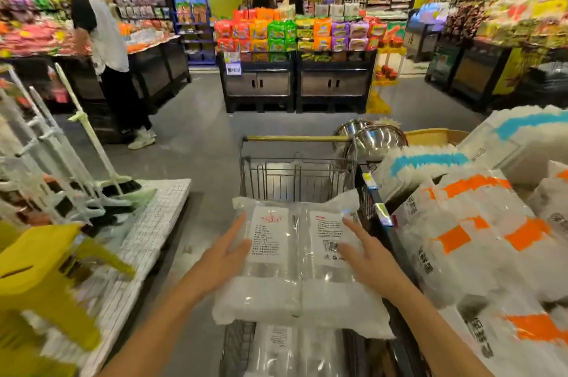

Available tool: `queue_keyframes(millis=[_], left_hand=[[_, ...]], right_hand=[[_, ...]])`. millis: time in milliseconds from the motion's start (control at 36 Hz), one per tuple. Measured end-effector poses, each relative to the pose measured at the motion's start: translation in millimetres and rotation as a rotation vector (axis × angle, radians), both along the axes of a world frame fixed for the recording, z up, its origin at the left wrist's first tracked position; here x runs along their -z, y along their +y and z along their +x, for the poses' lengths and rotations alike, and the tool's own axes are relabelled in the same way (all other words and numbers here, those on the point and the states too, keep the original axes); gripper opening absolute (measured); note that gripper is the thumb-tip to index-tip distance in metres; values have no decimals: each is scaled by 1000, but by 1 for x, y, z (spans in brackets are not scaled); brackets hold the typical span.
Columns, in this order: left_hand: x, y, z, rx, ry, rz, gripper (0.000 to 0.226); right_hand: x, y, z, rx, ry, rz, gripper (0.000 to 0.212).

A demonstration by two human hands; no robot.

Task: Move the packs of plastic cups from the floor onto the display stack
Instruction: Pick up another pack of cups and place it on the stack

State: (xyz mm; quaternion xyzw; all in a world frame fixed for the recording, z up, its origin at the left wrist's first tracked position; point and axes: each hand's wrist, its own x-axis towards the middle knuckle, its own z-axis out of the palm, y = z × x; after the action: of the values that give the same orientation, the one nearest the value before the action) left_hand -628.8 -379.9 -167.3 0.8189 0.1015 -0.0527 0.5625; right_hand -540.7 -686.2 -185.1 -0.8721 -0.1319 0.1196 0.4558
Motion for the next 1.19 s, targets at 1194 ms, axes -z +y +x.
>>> queue_keyframes(millis=[1194], left_hand=[[321,-5,47,38,492,117,64]], right_hand=[[296,33,19,155,523,-309,62]])
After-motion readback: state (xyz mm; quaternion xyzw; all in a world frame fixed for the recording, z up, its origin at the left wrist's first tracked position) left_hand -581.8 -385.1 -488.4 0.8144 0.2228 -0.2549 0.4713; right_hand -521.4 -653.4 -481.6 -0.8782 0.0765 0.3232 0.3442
